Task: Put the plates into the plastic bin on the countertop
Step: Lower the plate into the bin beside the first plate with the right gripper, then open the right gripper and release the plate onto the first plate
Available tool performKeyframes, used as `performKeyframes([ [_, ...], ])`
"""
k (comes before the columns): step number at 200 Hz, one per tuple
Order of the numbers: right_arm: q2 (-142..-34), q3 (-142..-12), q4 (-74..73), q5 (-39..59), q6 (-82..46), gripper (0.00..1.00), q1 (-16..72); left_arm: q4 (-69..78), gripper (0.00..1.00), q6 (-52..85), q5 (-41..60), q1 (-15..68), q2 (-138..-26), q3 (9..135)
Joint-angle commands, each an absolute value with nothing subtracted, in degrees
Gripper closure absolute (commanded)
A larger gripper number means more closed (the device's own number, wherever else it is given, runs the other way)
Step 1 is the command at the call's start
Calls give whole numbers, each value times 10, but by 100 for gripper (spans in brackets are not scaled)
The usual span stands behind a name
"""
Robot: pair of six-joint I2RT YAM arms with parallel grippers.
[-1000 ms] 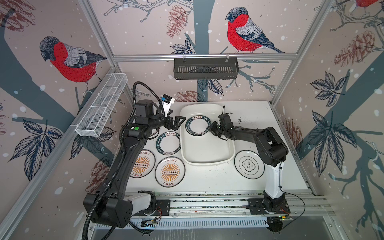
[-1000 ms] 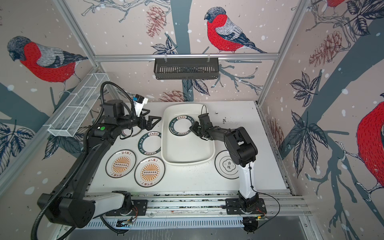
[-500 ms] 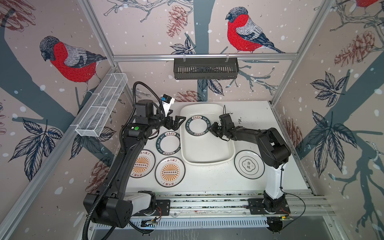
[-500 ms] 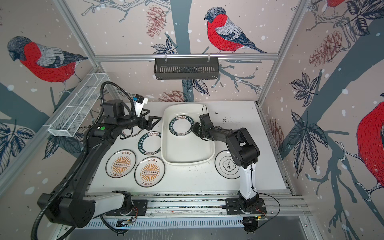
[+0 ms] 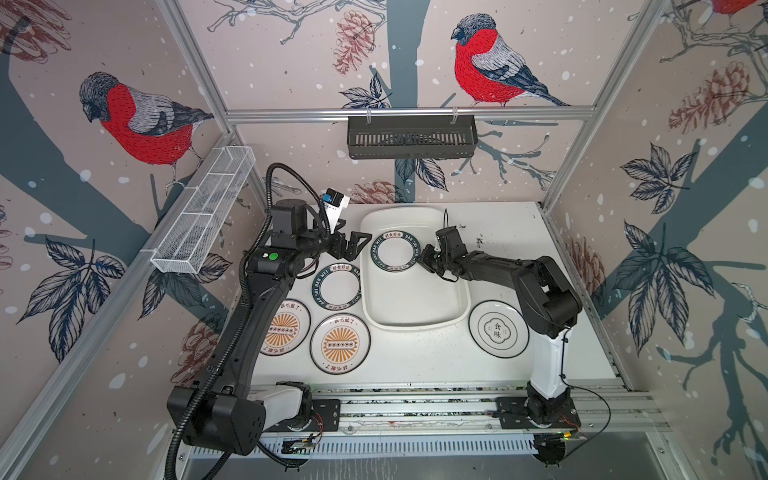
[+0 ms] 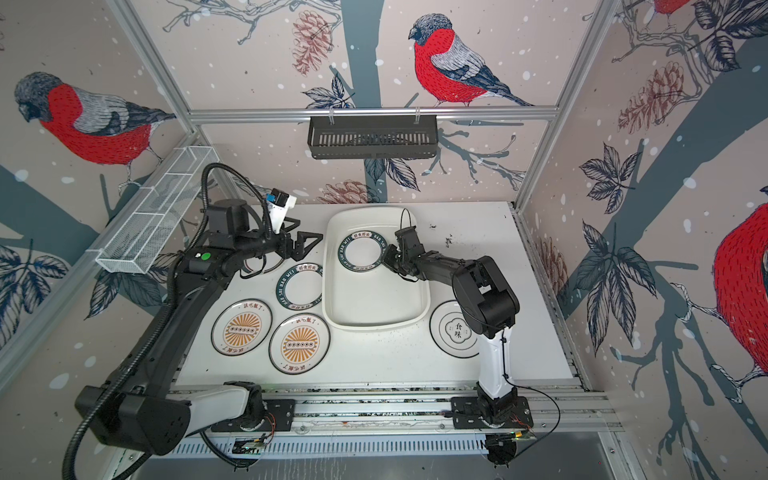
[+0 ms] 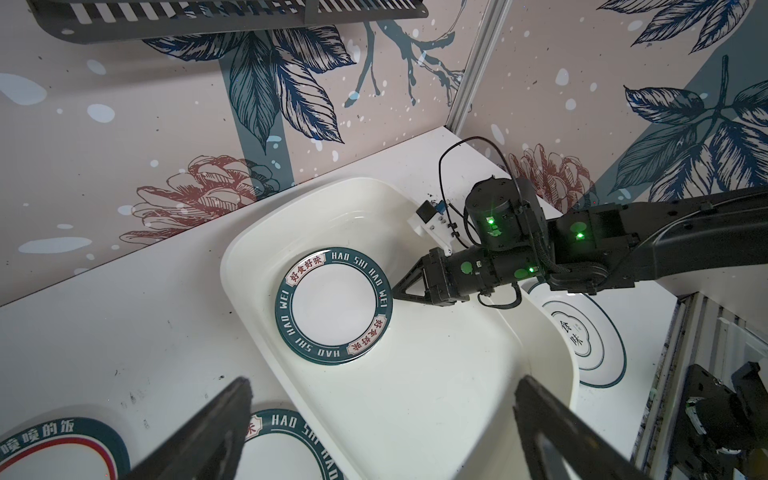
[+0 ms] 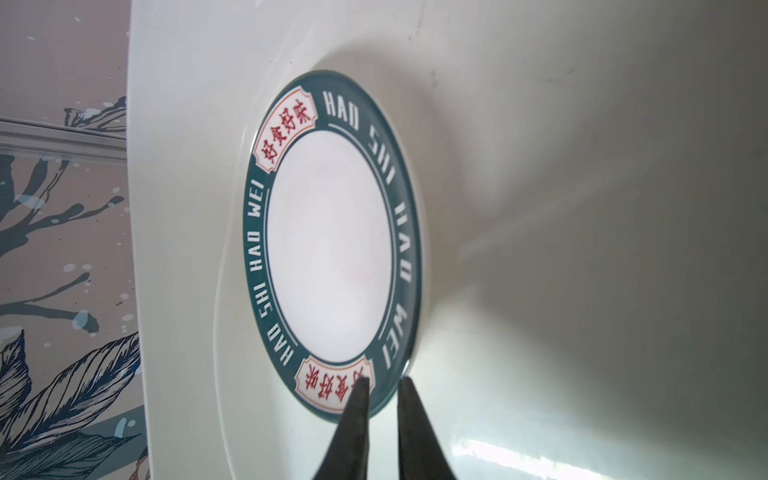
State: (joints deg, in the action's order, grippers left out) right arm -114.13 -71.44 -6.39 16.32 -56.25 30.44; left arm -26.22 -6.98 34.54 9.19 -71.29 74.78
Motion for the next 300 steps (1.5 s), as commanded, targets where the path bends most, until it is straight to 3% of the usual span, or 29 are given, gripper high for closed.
performKeyframes([
  [1, -1119, -716, -42, 143, -520, 89, 323, -266, 2, -83, 354, 93, -715, 756],
  [63, -1164, -787, 81, 148, -433, 91, 368, -272, 3, -91, 355, 93, -722, 755],
  [167, -1258, -875, 109, 179, -408, 90, 365, -276, 2, -90, 354, 93, -723, 759],
  [300, -1278, -891, 96, 188, -400, 86, 358, -265, 2, -79, 353, 93, -726, 758],
])
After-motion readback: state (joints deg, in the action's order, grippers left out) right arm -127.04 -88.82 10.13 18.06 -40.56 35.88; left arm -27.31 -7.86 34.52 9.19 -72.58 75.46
